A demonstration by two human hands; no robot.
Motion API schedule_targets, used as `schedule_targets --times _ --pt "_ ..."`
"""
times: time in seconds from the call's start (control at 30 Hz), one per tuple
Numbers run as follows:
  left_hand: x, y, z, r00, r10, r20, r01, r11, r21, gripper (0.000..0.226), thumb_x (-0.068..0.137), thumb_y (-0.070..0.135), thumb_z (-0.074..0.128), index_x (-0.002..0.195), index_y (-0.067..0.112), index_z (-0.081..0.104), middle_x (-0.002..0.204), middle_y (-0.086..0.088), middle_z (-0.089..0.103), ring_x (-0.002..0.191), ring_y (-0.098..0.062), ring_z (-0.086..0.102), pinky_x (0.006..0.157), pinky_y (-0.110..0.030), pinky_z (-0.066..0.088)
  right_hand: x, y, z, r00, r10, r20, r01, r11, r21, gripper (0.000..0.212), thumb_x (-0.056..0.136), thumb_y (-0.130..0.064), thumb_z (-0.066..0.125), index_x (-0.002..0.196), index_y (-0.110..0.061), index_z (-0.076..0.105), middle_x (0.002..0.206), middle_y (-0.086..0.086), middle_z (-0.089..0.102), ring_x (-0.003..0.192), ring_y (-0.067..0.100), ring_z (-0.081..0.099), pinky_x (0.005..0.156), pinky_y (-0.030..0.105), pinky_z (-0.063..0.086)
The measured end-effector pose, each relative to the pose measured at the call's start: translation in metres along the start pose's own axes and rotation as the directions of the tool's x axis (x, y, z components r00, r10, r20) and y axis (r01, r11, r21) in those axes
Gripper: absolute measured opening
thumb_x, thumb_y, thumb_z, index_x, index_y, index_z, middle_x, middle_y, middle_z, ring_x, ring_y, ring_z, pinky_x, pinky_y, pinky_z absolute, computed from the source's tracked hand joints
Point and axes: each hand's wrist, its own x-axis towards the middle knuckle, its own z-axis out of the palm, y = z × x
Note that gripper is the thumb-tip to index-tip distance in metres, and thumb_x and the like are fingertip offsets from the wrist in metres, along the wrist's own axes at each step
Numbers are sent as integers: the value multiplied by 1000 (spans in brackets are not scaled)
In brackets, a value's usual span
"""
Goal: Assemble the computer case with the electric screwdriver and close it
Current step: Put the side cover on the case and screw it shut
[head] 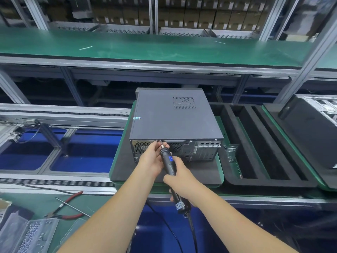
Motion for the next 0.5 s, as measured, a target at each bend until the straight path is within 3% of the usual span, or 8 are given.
schedule_targets --times 0.2,0.33,0.5 --pt "1 5 4 1000 -6 -15 7 999 45 18 102 28 61 98 10 66 86 -5 78 75 -17 75 65 -36 61 -3 0 0 1000 -6 -1 6 1000 -3 65 90 -18 57 141 -48 32 111 10 53 73 27 62 51 33 59" --pt "2 5 5 999 -8 -35 9 1000 10 20 101 28 62 104 8 66 83 -5 78 70 -15 76 55 -33 61 -8 2 2 1000 -18 24 19 1000 -4 56 91 -18 56 130 -51 33 109 10 52 69 26 59 50 30 56" --pt "1 3 11 998 -8 -55 6 999 -38 21 101 28 62 94 8 65 90 -7 74 72 -16 74 55 -33 59 -11 3 3 1000 -11 18 11 1000 -6 57 91 -17 56 132 -50 33 109 12 52 69 27 59 51 31 57"
